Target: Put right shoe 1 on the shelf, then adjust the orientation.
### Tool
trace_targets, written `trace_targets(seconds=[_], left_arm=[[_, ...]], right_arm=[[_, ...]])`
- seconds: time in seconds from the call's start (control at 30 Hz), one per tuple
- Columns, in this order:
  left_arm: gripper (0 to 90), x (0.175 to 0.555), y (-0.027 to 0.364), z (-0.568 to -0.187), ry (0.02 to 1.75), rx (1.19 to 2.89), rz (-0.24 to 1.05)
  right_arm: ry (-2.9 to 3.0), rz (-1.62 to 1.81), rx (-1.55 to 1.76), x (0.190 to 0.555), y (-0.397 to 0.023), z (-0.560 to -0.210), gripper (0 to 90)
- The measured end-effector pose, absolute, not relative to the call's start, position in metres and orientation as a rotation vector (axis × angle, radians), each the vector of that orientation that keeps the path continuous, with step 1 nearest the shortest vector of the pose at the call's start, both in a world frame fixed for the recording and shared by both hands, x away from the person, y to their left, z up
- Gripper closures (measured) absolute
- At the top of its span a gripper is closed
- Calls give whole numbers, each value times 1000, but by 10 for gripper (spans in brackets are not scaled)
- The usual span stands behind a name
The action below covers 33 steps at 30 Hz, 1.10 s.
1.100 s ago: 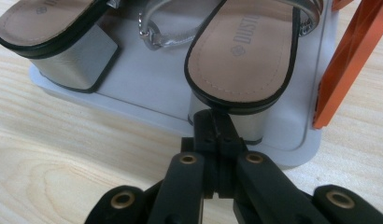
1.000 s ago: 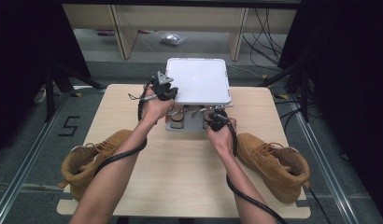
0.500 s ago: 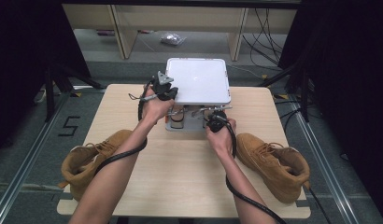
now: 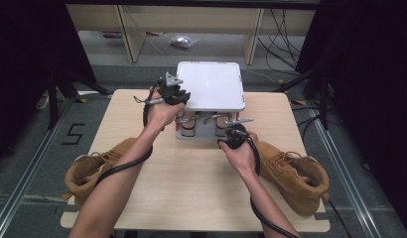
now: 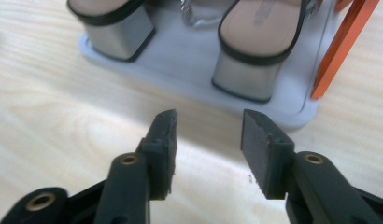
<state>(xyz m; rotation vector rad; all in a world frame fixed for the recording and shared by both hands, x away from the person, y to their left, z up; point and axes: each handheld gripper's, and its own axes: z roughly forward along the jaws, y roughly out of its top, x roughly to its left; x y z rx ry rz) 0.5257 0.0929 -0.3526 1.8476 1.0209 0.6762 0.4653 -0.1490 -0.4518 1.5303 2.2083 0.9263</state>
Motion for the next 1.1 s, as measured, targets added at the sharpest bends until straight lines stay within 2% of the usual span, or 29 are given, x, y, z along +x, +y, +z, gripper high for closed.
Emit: trace_targets(seconds=[0.2,0.4,0.97,1.1], left_arm=[[608,509,126,-347,1043,1943,684],[550,493,160,-347,1065,1960,687],[561,445,245,-355,1165,2004,695],[561,422,274,-360,1209,2020,699]], right_arm=[[2223,919,1506,451,-159,-452,516],[2224,910,1516,442,-164,-449,503],[2258,896,1514,427,-170,-460,480],[2253,898,1518,422,-174,-463,479]])
